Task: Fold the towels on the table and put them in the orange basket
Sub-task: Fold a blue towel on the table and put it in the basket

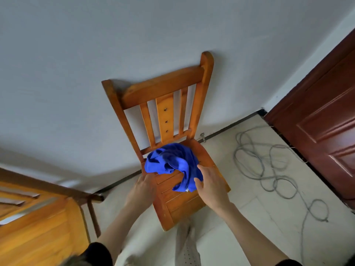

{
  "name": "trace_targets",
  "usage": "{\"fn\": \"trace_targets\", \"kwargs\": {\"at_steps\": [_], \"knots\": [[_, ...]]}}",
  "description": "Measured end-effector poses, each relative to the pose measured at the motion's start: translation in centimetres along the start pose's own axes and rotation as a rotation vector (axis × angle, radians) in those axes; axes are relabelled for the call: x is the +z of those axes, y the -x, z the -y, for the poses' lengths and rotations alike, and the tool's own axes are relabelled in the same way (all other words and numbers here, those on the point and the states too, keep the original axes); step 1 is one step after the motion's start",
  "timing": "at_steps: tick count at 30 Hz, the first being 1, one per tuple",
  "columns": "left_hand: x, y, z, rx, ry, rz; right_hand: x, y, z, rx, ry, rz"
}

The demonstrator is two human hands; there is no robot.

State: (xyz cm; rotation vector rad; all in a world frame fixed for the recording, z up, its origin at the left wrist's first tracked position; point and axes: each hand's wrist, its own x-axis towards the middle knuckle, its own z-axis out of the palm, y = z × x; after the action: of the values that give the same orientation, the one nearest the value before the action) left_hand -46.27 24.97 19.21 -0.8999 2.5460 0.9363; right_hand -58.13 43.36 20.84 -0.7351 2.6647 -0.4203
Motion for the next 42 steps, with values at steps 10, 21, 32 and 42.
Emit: {"fn": "trace_targets", "kwargs": {"at_steps": [10, 21, 32, 42], "knots": [[8.8, -10.8, -0.2, -0.257, 0.135, 0.025, 7.5, -11.0, -6.2, -0.103, 0.02, 0.258], [14.3, -20.1, 2.2, -0.487, 0.327, -0.203, 17.1, -15.8, -7.2, -0.116, -0.054, 0.342], [9.7, -17.7, -1.0, -0.167, 0.392, -0.209, 15.7, -16.7, -3.1, -0.122, -0.174, 0.155], [0.9, -12.8, -3.9, -0.05, 0.36, -0.192, 5.4, -14.4, -1.4, -0.077, -0.416, 0.068]]}}
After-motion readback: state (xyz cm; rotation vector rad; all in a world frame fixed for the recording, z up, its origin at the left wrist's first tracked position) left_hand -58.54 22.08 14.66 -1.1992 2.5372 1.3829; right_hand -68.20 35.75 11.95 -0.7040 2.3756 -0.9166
